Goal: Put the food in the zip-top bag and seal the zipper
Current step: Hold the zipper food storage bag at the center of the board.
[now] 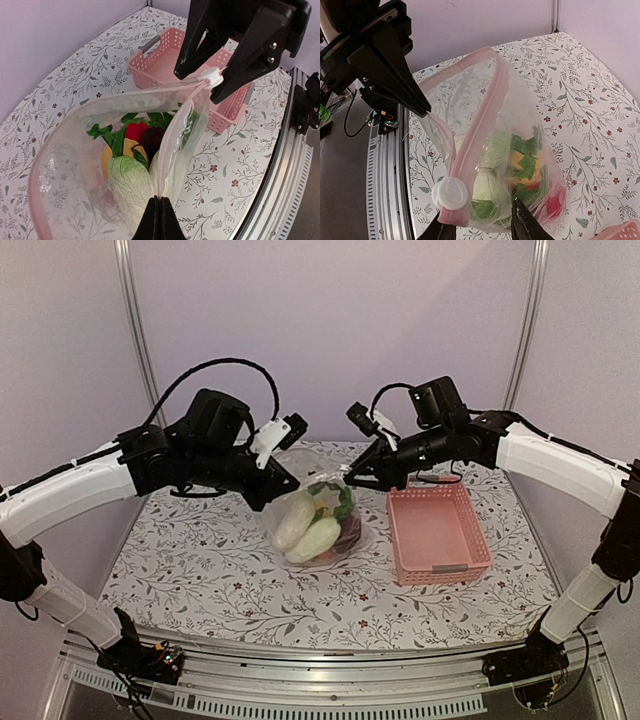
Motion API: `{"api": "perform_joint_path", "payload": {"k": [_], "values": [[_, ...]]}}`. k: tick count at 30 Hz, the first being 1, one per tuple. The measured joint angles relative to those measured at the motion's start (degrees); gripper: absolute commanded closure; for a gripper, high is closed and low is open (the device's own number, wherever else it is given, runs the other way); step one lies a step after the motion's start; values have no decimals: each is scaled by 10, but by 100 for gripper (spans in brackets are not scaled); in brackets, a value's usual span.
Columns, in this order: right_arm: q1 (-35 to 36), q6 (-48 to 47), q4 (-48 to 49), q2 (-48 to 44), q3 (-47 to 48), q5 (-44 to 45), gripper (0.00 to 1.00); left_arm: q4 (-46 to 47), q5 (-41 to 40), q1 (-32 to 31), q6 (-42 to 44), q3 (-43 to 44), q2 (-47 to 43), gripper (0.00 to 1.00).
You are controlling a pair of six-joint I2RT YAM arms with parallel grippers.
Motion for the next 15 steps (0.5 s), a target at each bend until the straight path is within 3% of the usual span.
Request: {"api": "perform_joint_path", "payload": {"k": [15], "values": [[28, -4, 13, 22, 14, 37, 93, -5, 16, 24, 7, 17, 8, 100]]}}
